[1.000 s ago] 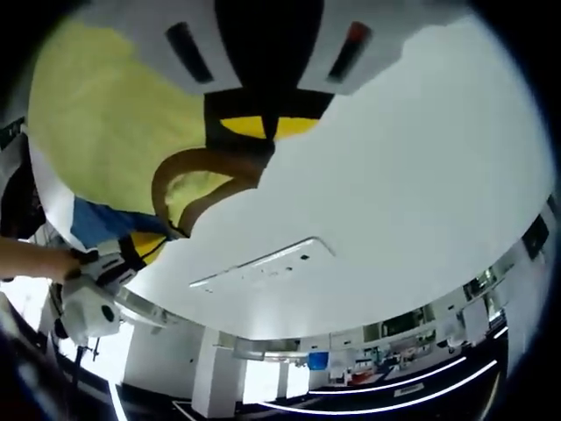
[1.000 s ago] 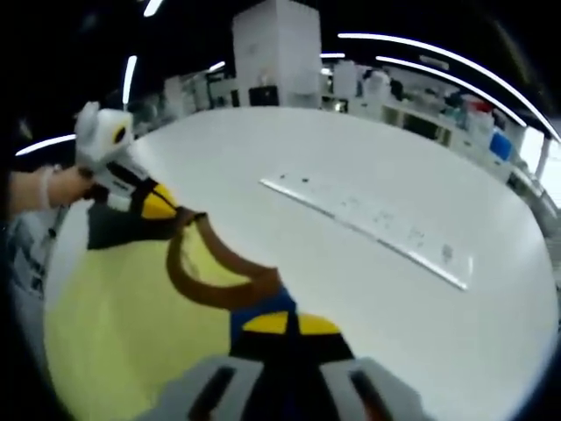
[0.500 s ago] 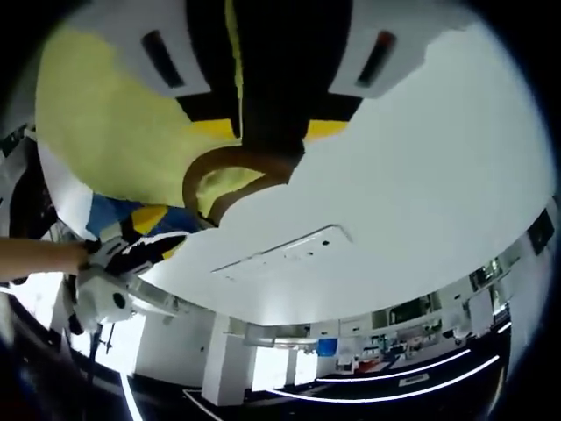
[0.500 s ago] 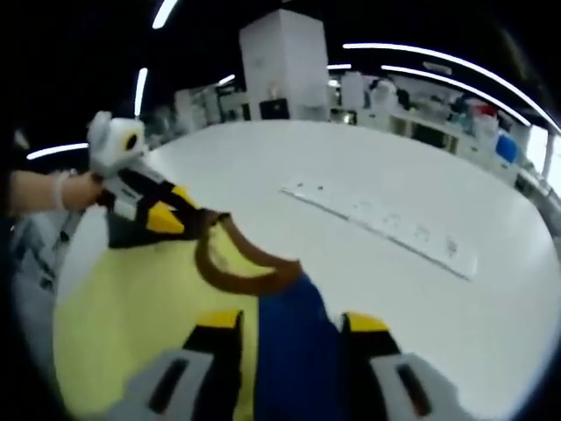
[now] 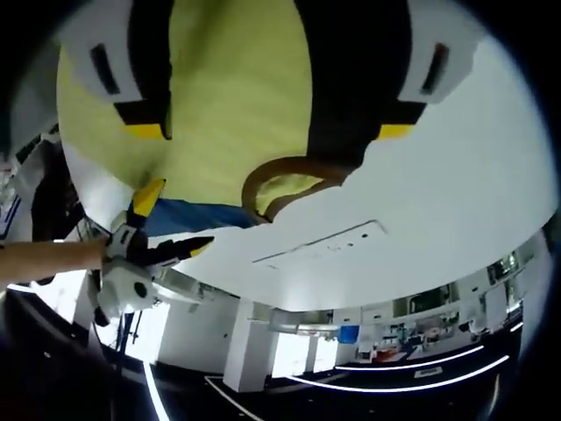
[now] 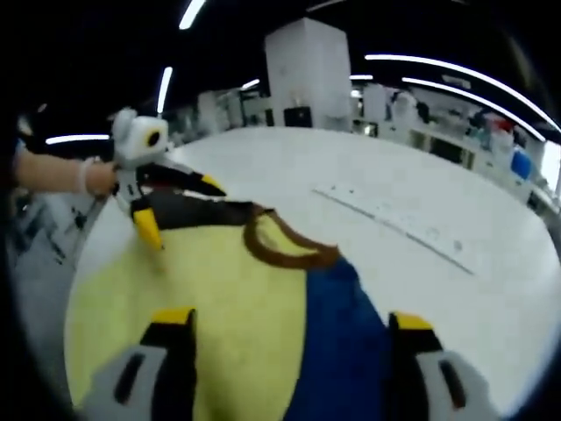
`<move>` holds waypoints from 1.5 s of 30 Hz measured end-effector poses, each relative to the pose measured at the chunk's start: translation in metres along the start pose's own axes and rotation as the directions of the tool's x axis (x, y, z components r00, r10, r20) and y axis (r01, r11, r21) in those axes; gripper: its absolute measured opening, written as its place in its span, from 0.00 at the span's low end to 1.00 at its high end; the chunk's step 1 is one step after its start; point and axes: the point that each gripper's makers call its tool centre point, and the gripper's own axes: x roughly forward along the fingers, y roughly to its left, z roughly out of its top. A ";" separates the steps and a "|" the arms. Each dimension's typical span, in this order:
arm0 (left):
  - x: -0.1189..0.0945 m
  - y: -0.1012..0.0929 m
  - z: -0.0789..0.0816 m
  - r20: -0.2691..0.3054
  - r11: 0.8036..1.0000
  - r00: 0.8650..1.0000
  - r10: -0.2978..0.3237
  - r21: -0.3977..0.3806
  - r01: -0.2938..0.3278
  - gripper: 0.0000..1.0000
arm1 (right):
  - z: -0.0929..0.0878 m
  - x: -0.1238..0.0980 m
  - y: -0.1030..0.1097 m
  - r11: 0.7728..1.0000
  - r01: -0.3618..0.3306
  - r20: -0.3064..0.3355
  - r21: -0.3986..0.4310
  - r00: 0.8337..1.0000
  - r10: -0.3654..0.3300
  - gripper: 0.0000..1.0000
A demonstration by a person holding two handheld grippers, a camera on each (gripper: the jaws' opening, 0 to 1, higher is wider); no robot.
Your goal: Fold the garment on the visible template until the final outline fits inside the template.
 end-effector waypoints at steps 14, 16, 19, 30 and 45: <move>-0.040 -0.011 0.003 0.042 0.999 0.999 0.032 -0.020 -0.032 0.99 | -0.004 -0.029 0.011 1.000 0.014 -0.021 -0.016 1.000 -0.014 0.99; -0.046 -0.014 0.000 0.039 0.999 0.998 0.043 -0.020 -0.042 0.99 | -0.010 -0.039 0.006 1.000 0.029 -0.023 0.000 0.999 -0.029 0.99; -0.056 -0.013 -0.005 0.047 0.998 0.997 0.063 -0.019 -0.062 0.99 | -0.018 -0.057 -0.002 0.998 0.058 -0.019 0.026 0.998 -0.058 0.99; -0.092 -0.014 -0.018 0.093 0.992 0.988 0.123 -0.033 -0.121 0.96 | -0.054 -0.119 -0.004 0.986 0.147 -0.004 0.082 0.989 -0.147 0.99; -0.145 -0.033 -0.022 0.132 0.984 0.975 0.176 -0.027 -0.174 0.95 | -0.101 -0.186 -0.024 0.939 0.245 0.040 0.243 0.964 -0.262 0.99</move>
